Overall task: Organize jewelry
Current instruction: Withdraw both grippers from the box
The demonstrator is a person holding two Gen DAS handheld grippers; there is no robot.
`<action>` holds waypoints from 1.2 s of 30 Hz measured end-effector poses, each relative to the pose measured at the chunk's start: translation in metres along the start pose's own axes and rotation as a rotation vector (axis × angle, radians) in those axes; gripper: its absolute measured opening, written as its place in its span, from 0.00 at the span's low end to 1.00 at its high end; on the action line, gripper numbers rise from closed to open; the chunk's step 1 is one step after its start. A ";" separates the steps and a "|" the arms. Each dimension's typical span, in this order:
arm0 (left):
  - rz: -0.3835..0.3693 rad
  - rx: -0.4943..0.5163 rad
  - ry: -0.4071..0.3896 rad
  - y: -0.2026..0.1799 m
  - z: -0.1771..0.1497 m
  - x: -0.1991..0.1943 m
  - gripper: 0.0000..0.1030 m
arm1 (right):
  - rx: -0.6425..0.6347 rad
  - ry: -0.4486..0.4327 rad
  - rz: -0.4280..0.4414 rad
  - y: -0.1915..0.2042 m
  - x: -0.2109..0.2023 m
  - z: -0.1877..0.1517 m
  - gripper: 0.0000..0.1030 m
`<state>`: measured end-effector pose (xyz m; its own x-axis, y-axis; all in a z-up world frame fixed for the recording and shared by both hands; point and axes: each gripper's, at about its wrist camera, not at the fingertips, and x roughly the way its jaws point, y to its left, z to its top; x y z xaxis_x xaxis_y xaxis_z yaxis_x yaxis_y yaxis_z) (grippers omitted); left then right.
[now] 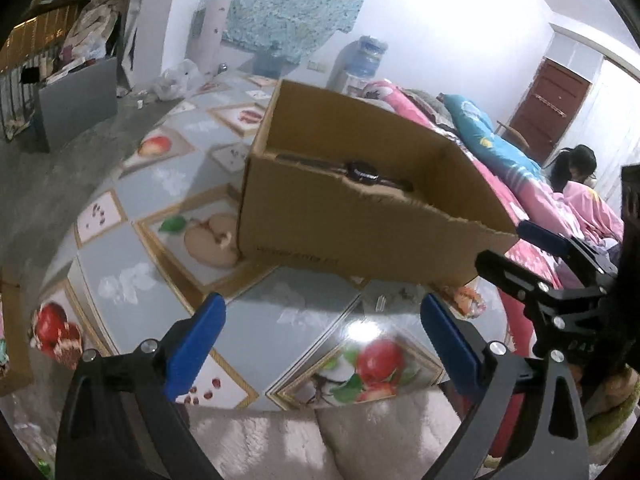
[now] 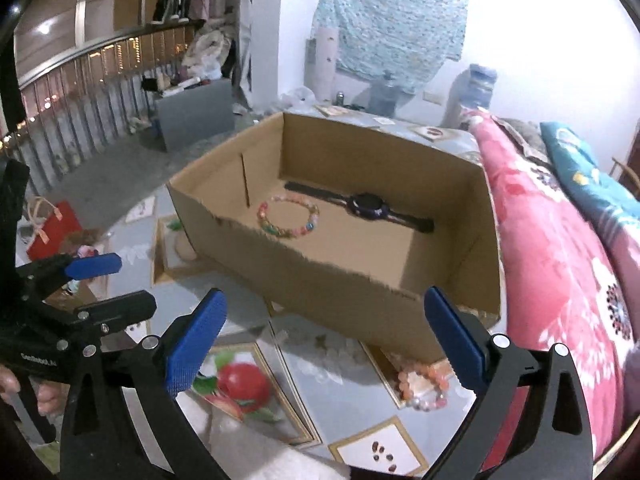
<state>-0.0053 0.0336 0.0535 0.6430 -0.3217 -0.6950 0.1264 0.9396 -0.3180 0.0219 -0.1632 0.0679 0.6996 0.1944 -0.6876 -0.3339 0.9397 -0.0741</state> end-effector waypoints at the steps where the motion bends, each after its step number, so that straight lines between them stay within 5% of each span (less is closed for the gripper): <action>1: 0.002 -0.009 -0.001 0.001 -0.002 0.001 0.94 | -0.002 -0.002 -0.016 0.001 0.000 -0.003 0.92; 7: 0.012 -0.055 -0.049 0.013 -0.003 -0.003 0.94 | -0.032 -0.043 -0.127 0.011 -0.008 -0.021 0.92; 17: -0.028 -0.144 -0.033 0.038 -0.003 0.000 0.94 | 0.032 -0.053 -0.176 0.013 -0.014 -0.034 0.92; 36: -0.069 -0.035 -0.133 0.055 0.004 0.003 0.95 | 0.089 -0.066 -0.016 0.036 0.006 -0.015 0.92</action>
<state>0.0068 0.0851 0.0362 0.7285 -0.3651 -0.5797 0.1487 0.9103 -0.3864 0.0042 -0.1326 0.0501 0.7453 0.1940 -0.6379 -0.2669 0.9635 -0.0188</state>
